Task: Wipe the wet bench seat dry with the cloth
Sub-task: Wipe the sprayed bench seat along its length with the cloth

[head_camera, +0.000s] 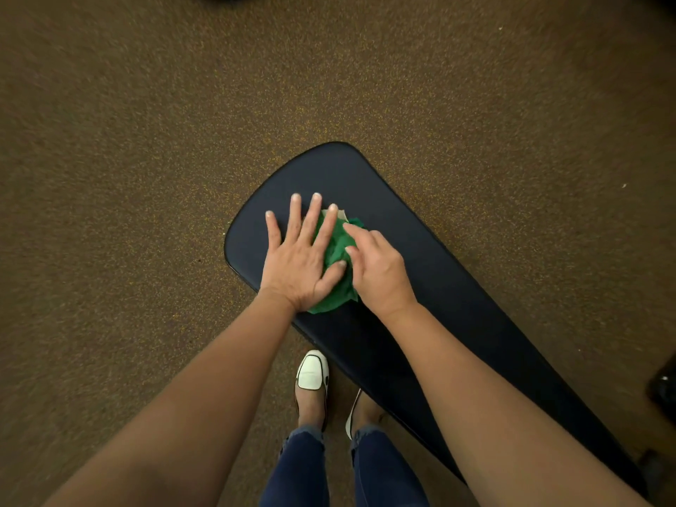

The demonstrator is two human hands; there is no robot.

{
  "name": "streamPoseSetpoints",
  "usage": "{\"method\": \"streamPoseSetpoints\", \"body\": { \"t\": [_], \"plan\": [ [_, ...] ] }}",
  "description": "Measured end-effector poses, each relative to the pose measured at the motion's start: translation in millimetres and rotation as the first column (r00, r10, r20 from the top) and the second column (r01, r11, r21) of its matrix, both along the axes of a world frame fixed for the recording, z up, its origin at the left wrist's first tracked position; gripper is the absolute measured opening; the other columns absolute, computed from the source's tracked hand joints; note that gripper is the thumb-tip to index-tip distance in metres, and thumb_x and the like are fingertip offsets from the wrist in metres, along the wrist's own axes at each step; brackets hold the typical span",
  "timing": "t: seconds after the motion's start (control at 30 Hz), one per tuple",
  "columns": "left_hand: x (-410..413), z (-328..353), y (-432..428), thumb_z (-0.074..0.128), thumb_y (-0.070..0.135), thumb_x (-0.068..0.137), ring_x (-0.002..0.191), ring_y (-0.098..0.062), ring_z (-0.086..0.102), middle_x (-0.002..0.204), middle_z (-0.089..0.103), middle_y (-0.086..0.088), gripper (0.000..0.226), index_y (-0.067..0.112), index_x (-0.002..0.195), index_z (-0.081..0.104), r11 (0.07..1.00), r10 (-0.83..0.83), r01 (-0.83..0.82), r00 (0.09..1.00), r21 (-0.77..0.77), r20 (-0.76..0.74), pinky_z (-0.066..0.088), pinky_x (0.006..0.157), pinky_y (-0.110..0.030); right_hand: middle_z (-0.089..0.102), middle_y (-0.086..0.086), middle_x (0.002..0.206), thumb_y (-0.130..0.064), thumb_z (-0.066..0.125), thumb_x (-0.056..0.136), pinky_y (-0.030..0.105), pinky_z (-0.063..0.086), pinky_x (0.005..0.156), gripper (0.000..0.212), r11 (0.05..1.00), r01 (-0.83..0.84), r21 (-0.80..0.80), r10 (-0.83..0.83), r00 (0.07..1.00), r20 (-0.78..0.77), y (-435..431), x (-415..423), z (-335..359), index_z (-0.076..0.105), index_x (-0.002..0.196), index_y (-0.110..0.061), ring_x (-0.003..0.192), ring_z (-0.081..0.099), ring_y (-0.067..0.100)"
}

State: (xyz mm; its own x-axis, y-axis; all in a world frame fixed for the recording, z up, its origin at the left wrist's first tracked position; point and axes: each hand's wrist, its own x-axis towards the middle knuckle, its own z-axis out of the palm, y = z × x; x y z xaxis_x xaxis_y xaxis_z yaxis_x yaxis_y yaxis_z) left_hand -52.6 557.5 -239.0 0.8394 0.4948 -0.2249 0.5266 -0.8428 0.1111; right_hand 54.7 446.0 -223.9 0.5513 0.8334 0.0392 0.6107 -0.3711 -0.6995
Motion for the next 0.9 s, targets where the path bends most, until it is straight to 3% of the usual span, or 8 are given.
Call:
{"method": "streamPoseSetpoints", "body": {
  "t": [0.07,0.17,0.27,0.37,0.47,0.57,0.73,0.9],
  "plan": [
    [2,2,4,0.011,0.072,0.085,0.145,-0.034,-0.012,0.16,-0.005,-0.008,0.083,0.022,0.149,-0.009,0.999,-0.04,0.041,0.999,0.025,-0.029,-0.007,0.11,-0.064,0.062,0.015,0.09,-0.009,0.052,0.09,0.043,0.056,0.065,0.028,0.999,0.044,0.01,-0.045,0.999,0.014,-2,3,-1,0.065,0.115,-0.003,0.074,0.063,0.031],
    [-3,4,6,0.012,0.069,0.09,0.143,-0.031,-0.02,0.159,-0.013,-0.008,0.078,0.024,0.149,-0.011,0.998,0.069,-0.069,0.998,0.011,-0.012,-0.014,0.111,-0.058,0.06,0.015,0.088,0.008,0.065,0.075,0.045,0.054,0.062,0.033,0.98,0.181,-0.083,-0.16,0.964,0.211,-14,10,-4,0.067,0.106,-0.003,0.076,0.059,0.034],
    [-11,4,0,0.012,0.052,0.097,0.144,-0.029,-0.019,0.16,-0.005,-0.008,0.065,0.02,0.152,0.0,0.983,0.179,-0.178,0.984,-0.041,0.022,-0.01,0.115,-0.054,0.058,0.015,0.118,-0.005,0.064,0.075,0.047,0.043,0.081,0.04,0.928,0.312,-0.205,-0.18,0.856,0.485,-10,-1,2,0.064,0.114,-0.014,0.105,0.054,0.036],
    [-18,0,-9,0.013,0.04,0.097,0.144,-0.024,-0.014,0.16,0.009,-0.006,0.061,0.012,0.151,0.02,0.974,0.207,-0.195,0.972,-0.115,0.11,-0.005,0.117,-0.05,0.042,0.009,0.145,-0.036,0.053,0.087,0.055,0.028,0.1,0.044,0.946,0.053,-0.32,0.081,0.917,0.391,5,-23,5,0.054,0.131,-0.029,0.133,0.036,0.037],
    [-26,-4,-11,0.018,0.033,0.097,0.144,-0.022,-0.011,0.158,0.017,-0.007,0.057,0.009,0.147,0.03,0.946,0.312,-0.283,0.928,-0.161,0.205,-0.006,0.117,-0.045,0.025,0.004,0.157,-0.056,0.041,0.088,0.063,0.017,0.106,0.056,0.88,-0.065,-0.47,0.249,0.906,0.341,10,-25,-8,0.037,0.142,-0.043,0.142,0.018,0.042],
    [-28,-5,-11,0.021,0.032,0.098,0.144,-0.024,-0.007,0.157,0.021,-0.008,0.054,0.008,0.145,0.034,0.941,0.33,-0.297,0.911,-0.159,0.247,-0.005,0.117,-0.045,0.033,0.006,0.154,-0.052,0.044,0.088,0.061,0.02,0.108,0.054,0.872,-0.09,-0.482,0.305,0.87,0.389,4,-4,-17,0.045,0.14,-0.037,0.141,0.024,0.04],
    [-24,-5,-12,0.022,0.034,0.098,0.145,-0.025,-0.007,0.157,0.021,-0.008,0.054,0.01,0.145,0.035,0.956,0.286,-0.263,0.932,-0.129,0.222,-0.005,0.116,-0.045,0.036,0.005,0.152,-0.042,0.041,0.093,0.058,0.024,0.109,0.052,0.881,0.242,-0.406,-0.052,0.903,0.426,-25,-10,-20,0.044,0.142,-0.027,0.14,0.029,0.038],
    [-22,-9,-13,0.023,0.032,0.097,0.145,-0.029,-0.001,0.156,0.024,-0.01,0.054,0.009,0.144,0.038,0.965,0.259,-0.241,0.941,-0.106,0.219,0.0,0.116,-0.05,0.036,0.001,0.153,-0.038,0.038,0.095,0.054,0.027,0.11,0.052,0.906,-0.09,-0.413,0.249,0.903,0.349,-5,-19,-20,0.04,0.145,-0.025,0.141,0.029,0.031]
  ]
}}
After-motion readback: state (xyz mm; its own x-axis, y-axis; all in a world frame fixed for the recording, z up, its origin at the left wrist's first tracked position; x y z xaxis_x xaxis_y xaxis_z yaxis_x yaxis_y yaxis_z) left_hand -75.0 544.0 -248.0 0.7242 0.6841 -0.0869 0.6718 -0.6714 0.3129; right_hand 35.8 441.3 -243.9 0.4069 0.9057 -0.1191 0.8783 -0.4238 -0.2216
